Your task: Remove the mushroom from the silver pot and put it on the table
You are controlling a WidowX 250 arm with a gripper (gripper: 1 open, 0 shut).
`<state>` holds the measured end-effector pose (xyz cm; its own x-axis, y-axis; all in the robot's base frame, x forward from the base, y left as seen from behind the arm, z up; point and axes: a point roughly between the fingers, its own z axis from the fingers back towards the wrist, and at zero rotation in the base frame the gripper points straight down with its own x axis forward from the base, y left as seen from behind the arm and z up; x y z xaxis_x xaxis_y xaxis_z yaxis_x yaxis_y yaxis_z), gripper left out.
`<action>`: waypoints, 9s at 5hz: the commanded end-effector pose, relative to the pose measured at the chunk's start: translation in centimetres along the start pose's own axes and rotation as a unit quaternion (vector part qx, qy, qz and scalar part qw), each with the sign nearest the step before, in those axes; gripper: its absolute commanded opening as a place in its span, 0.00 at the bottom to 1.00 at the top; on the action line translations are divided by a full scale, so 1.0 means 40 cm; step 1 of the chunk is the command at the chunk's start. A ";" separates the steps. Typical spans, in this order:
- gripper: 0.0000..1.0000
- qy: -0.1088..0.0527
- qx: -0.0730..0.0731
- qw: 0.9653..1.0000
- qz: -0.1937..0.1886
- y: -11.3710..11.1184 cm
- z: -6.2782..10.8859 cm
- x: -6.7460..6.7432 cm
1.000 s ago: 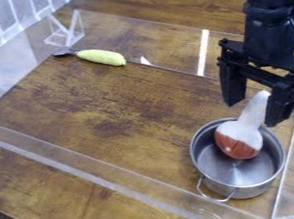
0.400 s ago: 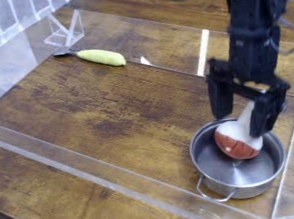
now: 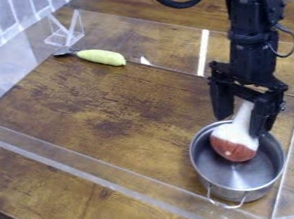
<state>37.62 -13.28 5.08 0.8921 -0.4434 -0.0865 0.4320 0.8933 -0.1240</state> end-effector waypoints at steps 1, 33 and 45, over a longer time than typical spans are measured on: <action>1.00 -0.024 0.004 0.999 -0.024 -0.004 0.045 0.012; 0.00 -0.012 -0.085 0.992 0.089 0.054 0.103 -0.166; 0.00 -0.001 -0.049 0.987 0.155 0.181 0.226 -0.254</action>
<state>32.49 -2.14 11.40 0.9637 -0.1596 -0.2140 0.1170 0.9730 -0.1989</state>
